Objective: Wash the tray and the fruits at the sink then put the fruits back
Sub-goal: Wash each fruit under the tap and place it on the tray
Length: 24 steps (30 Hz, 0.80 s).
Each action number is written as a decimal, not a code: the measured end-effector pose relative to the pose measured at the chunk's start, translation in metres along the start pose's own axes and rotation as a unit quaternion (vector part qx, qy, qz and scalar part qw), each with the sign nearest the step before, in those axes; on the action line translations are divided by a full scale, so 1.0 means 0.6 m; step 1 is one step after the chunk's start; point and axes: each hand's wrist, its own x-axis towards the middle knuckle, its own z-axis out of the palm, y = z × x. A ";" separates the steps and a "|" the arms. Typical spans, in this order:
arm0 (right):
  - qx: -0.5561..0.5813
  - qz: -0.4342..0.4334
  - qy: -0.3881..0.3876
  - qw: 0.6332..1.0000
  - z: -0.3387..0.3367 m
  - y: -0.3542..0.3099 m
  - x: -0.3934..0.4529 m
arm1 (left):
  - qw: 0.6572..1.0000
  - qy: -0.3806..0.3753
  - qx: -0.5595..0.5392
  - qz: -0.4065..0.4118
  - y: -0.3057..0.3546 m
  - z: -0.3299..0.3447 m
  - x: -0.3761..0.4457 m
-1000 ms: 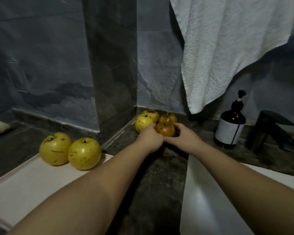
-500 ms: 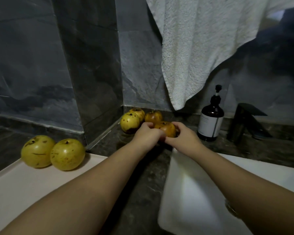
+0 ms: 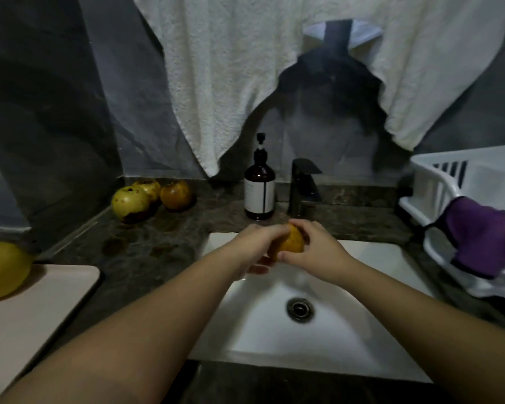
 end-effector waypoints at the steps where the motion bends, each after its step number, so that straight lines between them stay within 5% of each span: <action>1: 0.005 0.001 0.004 1.000 -0.003 0.011 -0.003 | 1.000 -0.010 0.008 -0.006 -0.001 0.013 0.008; 7: 0.059 0.015 0.007 0.998 -0.013 0.037 -0.004 | 0.998 0.000 -0.043 -0.038 -0.001 0.062 0.057; 9: 0.160 0.023 0.002 0.987 -0.022 0.041 -0.002 | 0.993 -0.008 -0.109 -0.053 -0.002 0.073 0.065; 15: 0.284 0.179 -0.067 0.939 -0.030 0.050 -0.006 | 0.976 -0.069 -0.205 -0.031 -0.028 0.069 0.073; 19: 0.330 0.146 -0.024 0.932 -0.026 0.050 -0.003 | 0.972 -0.117 -0.206 0.002 -0.028 0.058 0.072; 24: 0.250 0.089 0.018 0.964 -0.029 0.050 -0.003 | 0.981 -0.097 -0.165 -0.030 -0.030 0.059 0.071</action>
